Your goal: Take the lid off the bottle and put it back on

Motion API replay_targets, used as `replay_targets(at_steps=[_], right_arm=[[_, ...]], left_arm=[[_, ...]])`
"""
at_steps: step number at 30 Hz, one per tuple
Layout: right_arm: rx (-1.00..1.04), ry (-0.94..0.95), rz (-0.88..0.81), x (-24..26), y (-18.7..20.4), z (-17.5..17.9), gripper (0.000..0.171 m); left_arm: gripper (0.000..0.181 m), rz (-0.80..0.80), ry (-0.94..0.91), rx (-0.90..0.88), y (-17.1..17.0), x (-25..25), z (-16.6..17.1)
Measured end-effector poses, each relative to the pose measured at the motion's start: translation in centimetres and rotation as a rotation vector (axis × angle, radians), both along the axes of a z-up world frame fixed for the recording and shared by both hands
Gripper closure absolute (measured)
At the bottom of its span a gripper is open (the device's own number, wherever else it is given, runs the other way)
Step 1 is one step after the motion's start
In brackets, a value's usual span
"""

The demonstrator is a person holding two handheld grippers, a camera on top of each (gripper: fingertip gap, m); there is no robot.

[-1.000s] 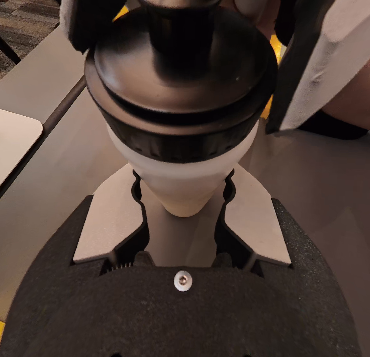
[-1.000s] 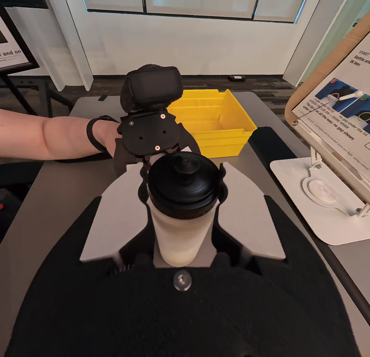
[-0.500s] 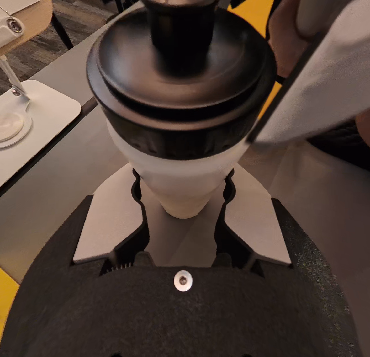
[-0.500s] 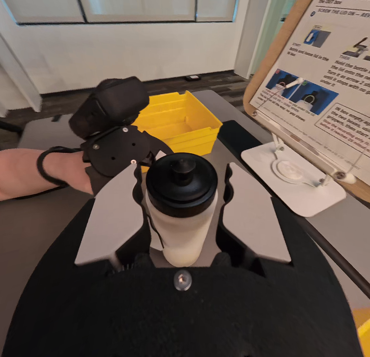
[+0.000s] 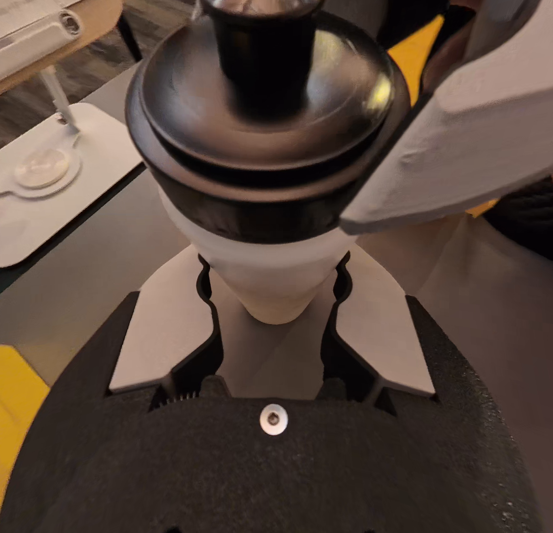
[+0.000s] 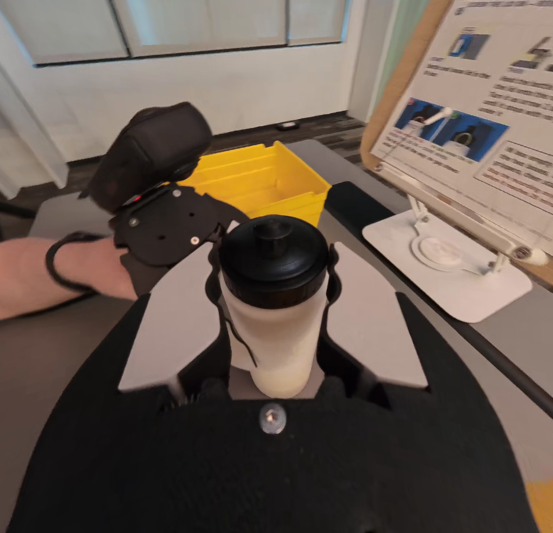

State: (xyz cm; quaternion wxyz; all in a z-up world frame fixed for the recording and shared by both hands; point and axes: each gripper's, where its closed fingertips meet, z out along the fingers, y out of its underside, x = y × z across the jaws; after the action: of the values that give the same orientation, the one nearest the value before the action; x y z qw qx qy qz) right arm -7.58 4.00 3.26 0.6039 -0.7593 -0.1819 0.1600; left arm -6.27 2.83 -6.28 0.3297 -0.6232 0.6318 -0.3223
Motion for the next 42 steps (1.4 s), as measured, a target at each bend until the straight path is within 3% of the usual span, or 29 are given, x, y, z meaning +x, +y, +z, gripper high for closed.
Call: replay_targets(at_steps=[4, 11, 14, 17, 21, 24, 31, 35, 38, 42], right_arm=[[0.023, -0.014, -0.115, -0.1, 0.5, 0.1, 0.101], [-0.014, -0.058, 0.111, -0.1, -0.8, -0.4, 0.092], [0.01, -0.059, 0.18, -0.8, -1.3, -0.3, 0.098], [0.012, -0.059, 0.108, -0.6, -0.7, -0.3, 0.097], [0.043, -0.054, -0.107, 0.1, 0.6, -0.3, 0.097], [0.045, -0.067, -0.161, 0.0, 0.7, -0.3, 0.097], [0.006, -0.095, 0.093, 0.0, -0.8, -0.1, 0.085], [-0.025, -0.102, 0.226, -0.7, -2.1, -0.7, 0.095], [-0.012, -0.084, 0.146, -0.7, -1.2, -0.6, 0.095], [0.005, -0.087, -0.085, 0.1, 0.4, -0.6, 0.095]], left_arm=[[0.1, 0.015, 0.005, 0.001, 0.4, -0.2, 0.0], [0.1, -0.153, 0.0, -0.013, -1.4, -0.1, 0.0], [0.1, -0.197, 0.004, -0.012, -1.9, -0.2, 0.0], [0.1, -0.136, -0.003, -0.011, -1.4, 0.0, 0.0], [0.1, 0.012, -0.035, 0.006, 0.0, 0.4, 0.1], [0.1, 0.018, -0.029, 0.01, 0.1, 0.3, 0.1], [0.1, -0.2, -0.032, -0.009, -2.2, 0.3, 0.0], [0.1, -0.269, -0.039, -0.015, -3.0, 0.1, 0.0], [0.1, -0.209, -0.035, -0.038, -2.4, 0.2, 0.1], [0.1, -0.052, -0.045, 0.006, -0.5, 0.5, 0.1]])
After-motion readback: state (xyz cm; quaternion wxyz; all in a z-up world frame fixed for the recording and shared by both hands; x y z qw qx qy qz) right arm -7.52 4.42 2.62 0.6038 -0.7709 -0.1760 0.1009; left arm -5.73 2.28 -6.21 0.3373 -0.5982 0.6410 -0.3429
